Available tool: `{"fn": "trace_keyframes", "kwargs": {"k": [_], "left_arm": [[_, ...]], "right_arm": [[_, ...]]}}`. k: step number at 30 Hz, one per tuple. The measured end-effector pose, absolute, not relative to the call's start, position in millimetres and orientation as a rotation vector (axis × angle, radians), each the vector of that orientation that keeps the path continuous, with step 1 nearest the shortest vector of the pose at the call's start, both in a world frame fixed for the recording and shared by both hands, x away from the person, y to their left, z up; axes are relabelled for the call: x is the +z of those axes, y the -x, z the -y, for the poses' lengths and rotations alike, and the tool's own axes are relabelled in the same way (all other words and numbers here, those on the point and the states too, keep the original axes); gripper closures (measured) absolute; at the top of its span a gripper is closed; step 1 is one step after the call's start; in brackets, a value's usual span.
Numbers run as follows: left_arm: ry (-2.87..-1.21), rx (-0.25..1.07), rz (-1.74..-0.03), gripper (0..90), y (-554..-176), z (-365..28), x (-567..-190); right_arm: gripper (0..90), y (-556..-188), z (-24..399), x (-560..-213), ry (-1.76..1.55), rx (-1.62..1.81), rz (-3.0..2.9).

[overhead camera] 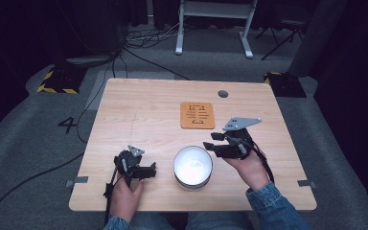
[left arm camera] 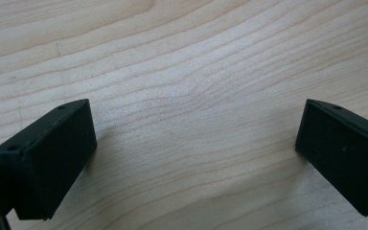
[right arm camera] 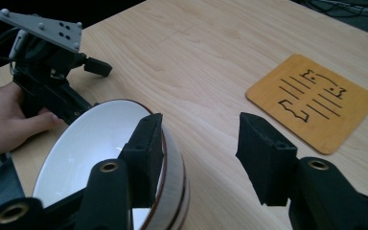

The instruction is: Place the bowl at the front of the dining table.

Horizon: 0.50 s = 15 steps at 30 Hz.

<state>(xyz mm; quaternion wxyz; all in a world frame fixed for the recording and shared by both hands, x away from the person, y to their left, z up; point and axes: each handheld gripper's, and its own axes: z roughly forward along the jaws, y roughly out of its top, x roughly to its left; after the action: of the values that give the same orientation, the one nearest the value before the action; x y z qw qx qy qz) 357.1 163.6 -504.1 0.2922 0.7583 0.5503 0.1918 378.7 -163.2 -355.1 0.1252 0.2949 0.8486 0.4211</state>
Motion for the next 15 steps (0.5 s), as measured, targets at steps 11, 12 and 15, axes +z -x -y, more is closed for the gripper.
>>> {"fn": "trace_keyframes", "kwargs": {"k": [11, 12, 15], "left_arm": [[-2.021, 0.508, -1.465, 0.5, -357, -164, -504], [-2.021, 0.508, -1.465, 0.4, -357, -164, -504], [-2.021, 0.509, -1.466, 0.4, -357, -164, -504]], "right_arm": [[56.6, -386, 135, -371, -0.816, 1.095, -2.622], [56.6, -386, 135, -371, -0.816, 1.095, -2.622], [66.6, -389, 126, -378, -0.790, 1.006, -2.668]]}}
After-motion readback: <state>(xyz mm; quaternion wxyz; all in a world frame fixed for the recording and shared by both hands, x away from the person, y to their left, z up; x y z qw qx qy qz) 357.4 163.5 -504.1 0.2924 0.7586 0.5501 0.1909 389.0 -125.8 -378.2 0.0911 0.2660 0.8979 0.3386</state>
